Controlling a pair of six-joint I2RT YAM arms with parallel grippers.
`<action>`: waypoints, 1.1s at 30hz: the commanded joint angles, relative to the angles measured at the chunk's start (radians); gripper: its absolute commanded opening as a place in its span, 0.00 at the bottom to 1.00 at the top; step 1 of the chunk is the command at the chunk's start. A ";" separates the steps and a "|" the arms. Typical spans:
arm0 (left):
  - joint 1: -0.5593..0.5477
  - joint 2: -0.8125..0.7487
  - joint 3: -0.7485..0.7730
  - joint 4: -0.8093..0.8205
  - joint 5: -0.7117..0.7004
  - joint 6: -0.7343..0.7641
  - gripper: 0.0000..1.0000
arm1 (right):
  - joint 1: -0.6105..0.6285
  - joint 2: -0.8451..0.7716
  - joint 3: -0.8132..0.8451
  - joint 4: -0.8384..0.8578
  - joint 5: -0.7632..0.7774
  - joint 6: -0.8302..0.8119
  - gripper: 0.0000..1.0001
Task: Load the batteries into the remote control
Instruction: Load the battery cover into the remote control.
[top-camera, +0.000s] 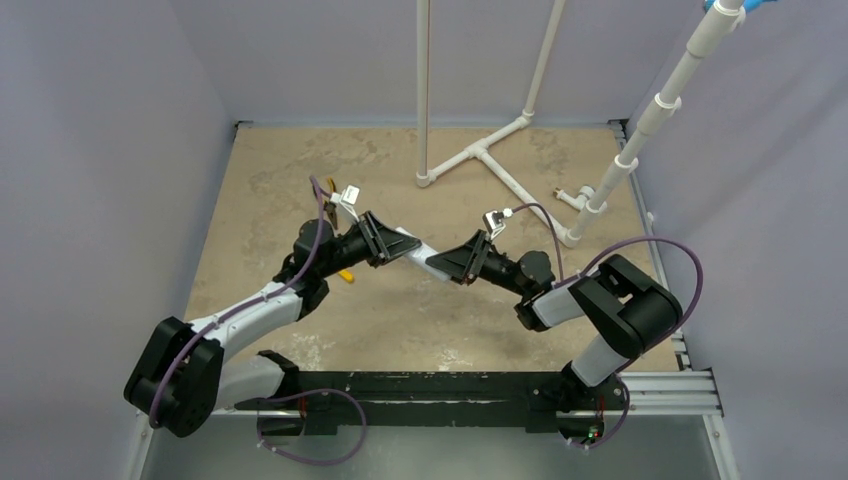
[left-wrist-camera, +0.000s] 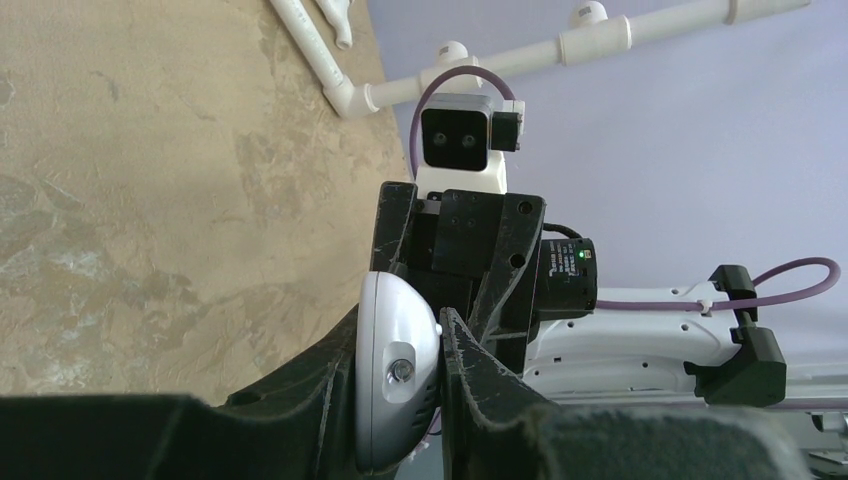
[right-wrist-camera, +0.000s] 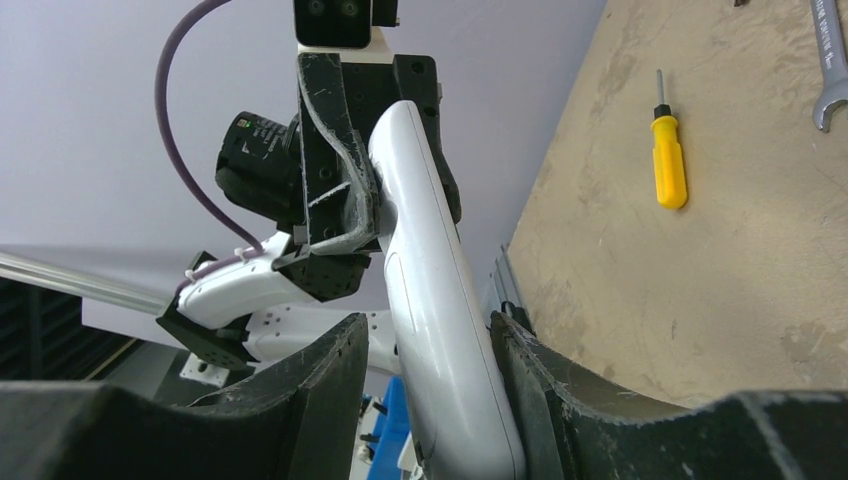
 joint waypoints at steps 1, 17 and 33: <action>-0.001 -0.039 0.015 0.050 -0.021 0.004 0.00 | 0.003 -0.030 -0.010 0.090 0.021 -0.013 0.48; -0.002 -0.060 0.000 0.042 -0.019 0.008 0.00 | 0.004 -0.038 -0.014 0.090 0.040 -0.018 0.42; -0.002 -0.075 -0.004 0.036 -0.018 0.013 0.00 | 0.003 -0.052 -0.024 0.090 0.072 -0.025 0.52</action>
